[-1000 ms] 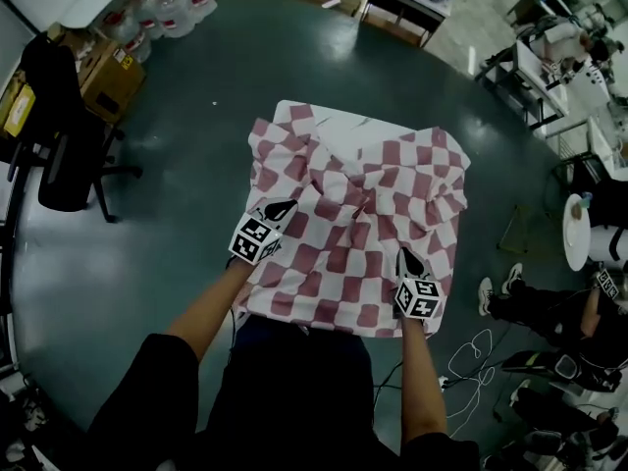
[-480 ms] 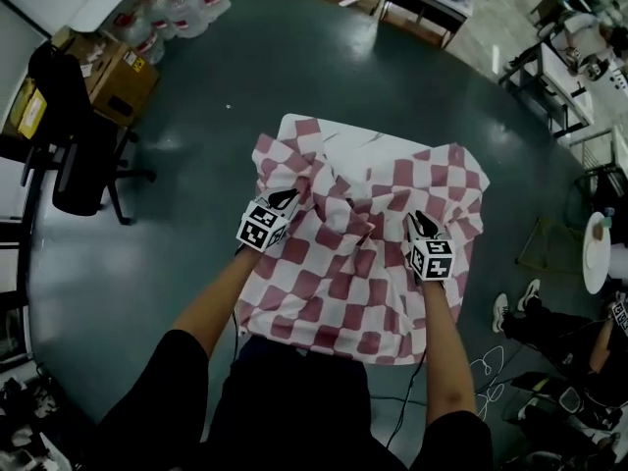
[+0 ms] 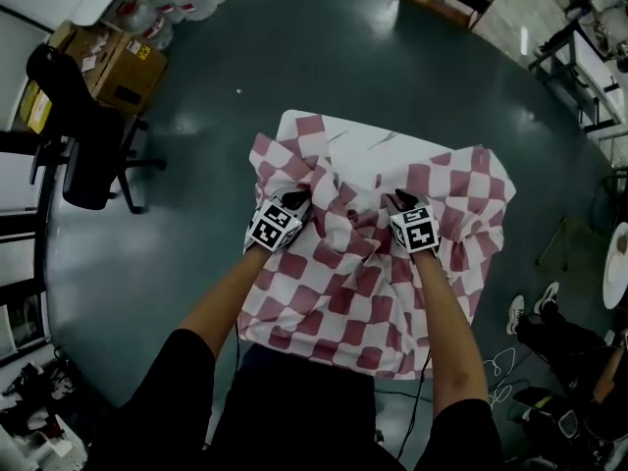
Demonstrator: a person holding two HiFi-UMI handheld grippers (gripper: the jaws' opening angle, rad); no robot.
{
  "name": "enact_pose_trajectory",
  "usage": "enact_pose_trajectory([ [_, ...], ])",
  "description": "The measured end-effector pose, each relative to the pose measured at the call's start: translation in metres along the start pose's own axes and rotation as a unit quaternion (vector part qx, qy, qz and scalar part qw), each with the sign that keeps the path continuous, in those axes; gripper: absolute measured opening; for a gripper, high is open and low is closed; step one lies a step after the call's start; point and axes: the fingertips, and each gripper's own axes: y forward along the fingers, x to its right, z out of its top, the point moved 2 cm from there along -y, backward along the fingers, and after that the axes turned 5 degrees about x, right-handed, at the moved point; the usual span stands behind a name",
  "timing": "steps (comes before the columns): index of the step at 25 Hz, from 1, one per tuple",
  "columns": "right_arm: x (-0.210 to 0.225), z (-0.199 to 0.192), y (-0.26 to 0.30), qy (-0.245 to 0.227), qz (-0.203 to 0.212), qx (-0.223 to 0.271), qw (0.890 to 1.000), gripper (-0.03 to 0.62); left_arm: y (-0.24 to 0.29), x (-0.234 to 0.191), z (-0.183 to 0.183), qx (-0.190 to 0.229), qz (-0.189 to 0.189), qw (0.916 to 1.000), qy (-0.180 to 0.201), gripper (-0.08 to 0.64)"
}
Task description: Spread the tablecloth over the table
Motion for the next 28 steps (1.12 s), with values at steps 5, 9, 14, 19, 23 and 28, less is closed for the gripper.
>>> enact_pose_trajectory([
  [5,0.003,-0.01,0.023,-0.011,0.016,-0.07,0.997,0.076,0.011,-0.006,-0.01,-0.029,0.003,0.9995,0.008,0.018],
  [9,0.022,0.003,0.035,0.002,0.014,-0.077,0.997,0.048,0.014,-0.023,-0.012,-0.043,0.018,0.9989,0.003,0.018],
  [14,0.08,0.014,0.037,0.024,-0.035,-0.029,0.999,0.046,0.014,-0.049,-0.003,-0.033,0.062,0.9973,-0.023,0.018],
  [19,0.142,0.028,0.035,0.051,-0.102,0.002,0.993,0.054,-0.005,-0.083,0.0,-0.017,0.108,0.9929,-0.049,0.018],
  [23,0.198,0.023,0.017,0.091,-0.156,0.018,0.983,0.108,-0.015,-0.095,-0.003,-0.012,0.123,0.9908,-0.054,0.018],
  [28,0.23,0.01,-0.024,0.141,-0.184,0.037,0.972,0.071,-0.028,-0.094,0.008,-0.001,0.136,0.9892,-0.053,0.018],
])
